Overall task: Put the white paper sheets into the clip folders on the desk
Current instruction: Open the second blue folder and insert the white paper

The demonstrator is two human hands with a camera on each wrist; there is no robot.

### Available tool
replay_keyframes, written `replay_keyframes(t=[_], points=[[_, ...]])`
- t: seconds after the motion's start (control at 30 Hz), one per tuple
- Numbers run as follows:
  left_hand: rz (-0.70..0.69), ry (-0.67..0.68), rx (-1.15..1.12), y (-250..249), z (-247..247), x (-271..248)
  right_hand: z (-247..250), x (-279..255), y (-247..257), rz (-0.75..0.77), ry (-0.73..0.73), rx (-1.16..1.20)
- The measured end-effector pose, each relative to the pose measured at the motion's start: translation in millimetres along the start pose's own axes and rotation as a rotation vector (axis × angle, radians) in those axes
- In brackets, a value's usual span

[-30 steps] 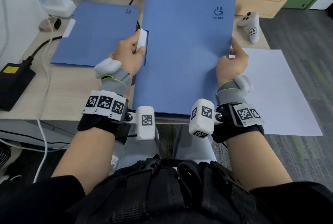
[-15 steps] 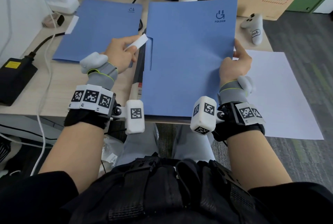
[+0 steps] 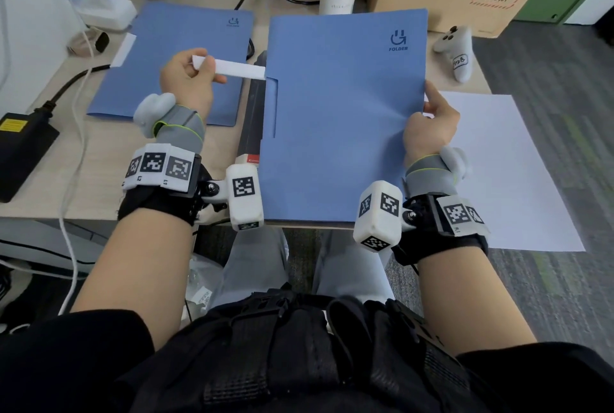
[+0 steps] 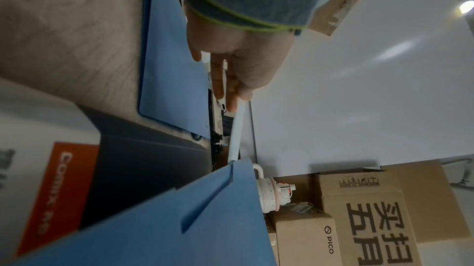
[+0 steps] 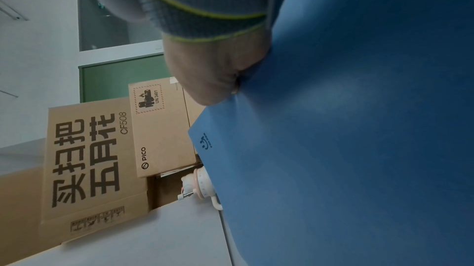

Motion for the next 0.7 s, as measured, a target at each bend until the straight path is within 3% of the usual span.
replay_keyframes(t=[0.17, 0.37, 0.47, 0.6, 0.7], points=[[0.101, -0.009, -0.011, 4, -1, 1, 0, 0, -4, -0.01, 0.015, 0.042], [0.256, 0.151, 0.192, 9, -12, -13, -2, 2, -5, -0.038, -0.004, -0.009], [0.198, 0.191, 0.325, 4, -19, -19, -4, 3, -6, -0.032, -0.003, -0.052], [0.058, 0.361, 0.669, -8, -36, -36, -4, 1, -7, -0.055, -0.012, -0.062], [-0.056, 0.526, 0.692, -22, -56, -58, -3, 1, -8, -0.091, 0.022, -0.083]])
Point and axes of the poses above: each hand's wrist, its own x-axis towards the middle knuckle, its own z-axis out of the back of the hand, y = z × x, the point moved 5 cm from there along x, towards the middle knuckle, and after that the axes turned 10 degrees about -z, right-handed, at the moved point
